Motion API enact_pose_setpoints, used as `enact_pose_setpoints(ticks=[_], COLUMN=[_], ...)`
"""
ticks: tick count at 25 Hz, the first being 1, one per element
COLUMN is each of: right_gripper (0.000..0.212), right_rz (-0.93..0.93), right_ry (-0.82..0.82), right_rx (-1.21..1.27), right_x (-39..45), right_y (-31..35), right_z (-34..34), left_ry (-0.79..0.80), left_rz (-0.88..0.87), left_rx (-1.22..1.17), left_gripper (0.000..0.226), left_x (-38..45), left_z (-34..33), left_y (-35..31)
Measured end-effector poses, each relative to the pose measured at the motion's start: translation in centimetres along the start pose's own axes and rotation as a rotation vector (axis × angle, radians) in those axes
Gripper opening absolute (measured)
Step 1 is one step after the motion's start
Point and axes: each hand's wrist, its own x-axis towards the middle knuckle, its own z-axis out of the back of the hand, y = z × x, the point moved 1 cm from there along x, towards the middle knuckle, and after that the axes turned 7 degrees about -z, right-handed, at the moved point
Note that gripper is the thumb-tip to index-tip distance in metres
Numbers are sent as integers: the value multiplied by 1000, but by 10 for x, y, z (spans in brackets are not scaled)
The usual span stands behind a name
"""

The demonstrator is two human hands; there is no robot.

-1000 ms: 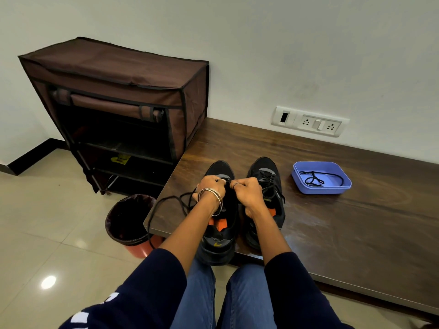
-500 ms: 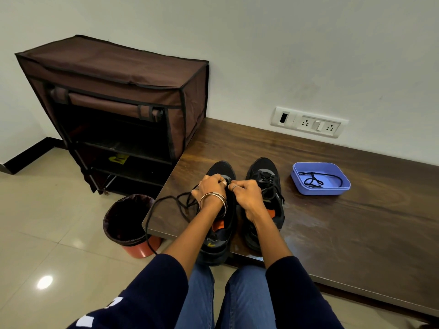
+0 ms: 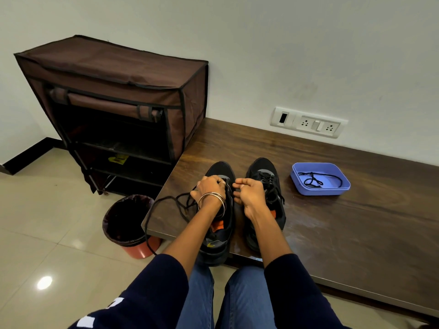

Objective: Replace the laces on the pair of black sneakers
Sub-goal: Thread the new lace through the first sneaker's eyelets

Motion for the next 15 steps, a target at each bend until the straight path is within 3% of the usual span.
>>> enact_pose_setpoints(ticks=[12,15], right_gripper=[36,27], right_rz=[102,155], right_ry=[-58,-51], right_rx=[-160,-217], right_x=[7,6], right_y=[-8,-7], right_z=[-6,-8], left_ry=[88,111], left_rz=[136,137], left_rx=[-161,-218], left_gripper=[19,19], left_x=[7,8], left_z=[6,10], left_y=[-2,-2])
